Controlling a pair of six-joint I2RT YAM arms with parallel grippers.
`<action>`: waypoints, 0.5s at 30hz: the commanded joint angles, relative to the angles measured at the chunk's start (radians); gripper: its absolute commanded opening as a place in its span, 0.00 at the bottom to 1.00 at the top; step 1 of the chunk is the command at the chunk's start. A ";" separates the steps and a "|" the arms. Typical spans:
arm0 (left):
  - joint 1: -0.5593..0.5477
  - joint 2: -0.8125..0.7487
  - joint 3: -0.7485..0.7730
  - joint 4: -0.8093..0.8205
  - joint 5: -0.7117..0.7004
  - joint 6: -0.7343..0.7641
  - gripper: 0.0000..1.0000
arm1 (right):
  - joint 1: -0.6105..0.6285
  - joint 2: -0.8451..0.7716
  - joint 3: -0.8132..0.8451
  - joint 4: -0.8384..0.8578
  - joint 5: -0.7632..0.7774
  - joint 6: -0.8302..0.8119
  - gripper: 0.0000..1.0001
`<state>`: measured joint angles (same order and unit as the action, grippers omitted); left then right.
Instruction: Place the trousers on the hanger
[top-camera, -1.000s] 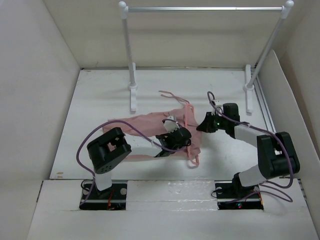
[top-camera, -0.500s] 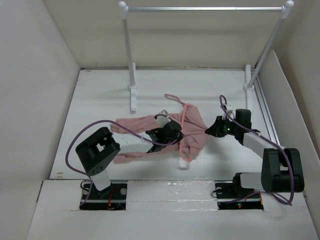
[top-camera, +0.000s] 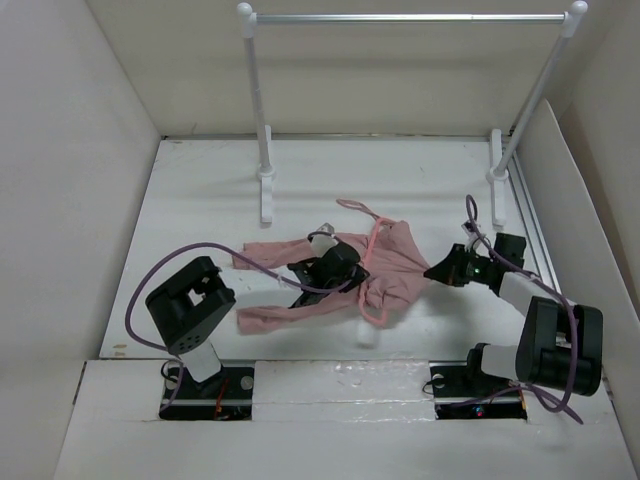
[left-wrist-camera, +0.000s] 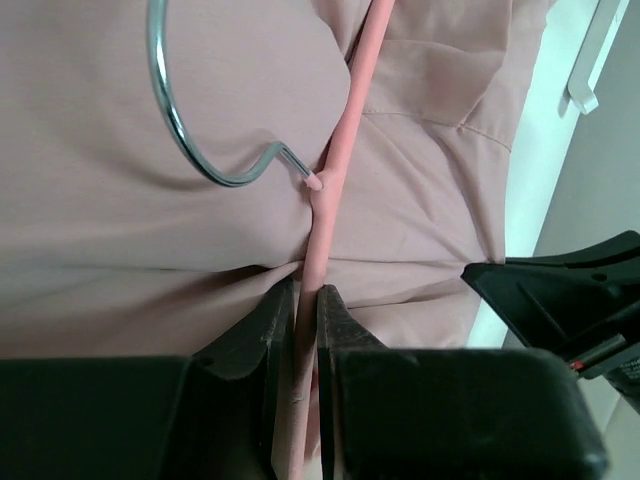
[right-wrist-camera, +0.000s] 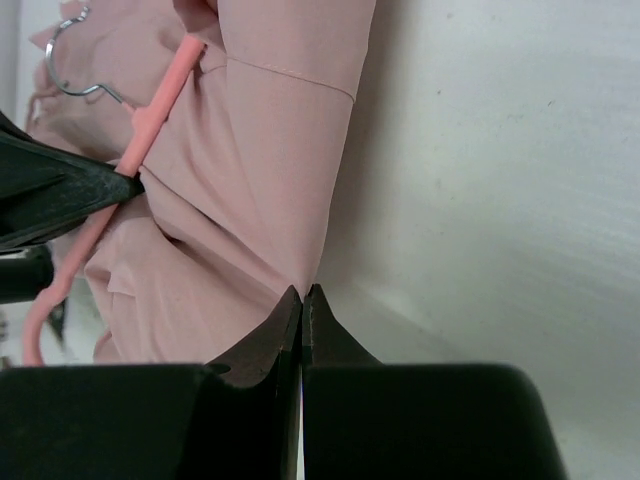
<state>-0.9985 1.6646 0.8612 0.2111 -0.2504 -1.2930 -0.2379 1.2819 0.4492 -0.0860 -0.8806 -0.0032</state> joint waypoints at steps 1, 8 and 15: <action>0.072 -0.077 -0.103 -0.248 -0.319 -0.022 0.00 | -0.090 -0.007 0.065 -0.095 0.095 -0.083 0.00; 0.031 -0.117 -0.168 -0.280 -0.330 -0.014 0.00 | -0.164 -0.009 0.049 -0.049 0.039 -0.028 0.00; -0.138 0.076 0.024 -0.321 -0.357 -0.022 0.00 | -0.049 0.039 0.048 -0.063 0.045 -0.066 0.63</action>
<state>-1.1164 1.6535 0.8288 0.1131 -0.4328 -1.3209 -0.3141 1.3331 0.4732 -0.1860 -0.8959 -0.0082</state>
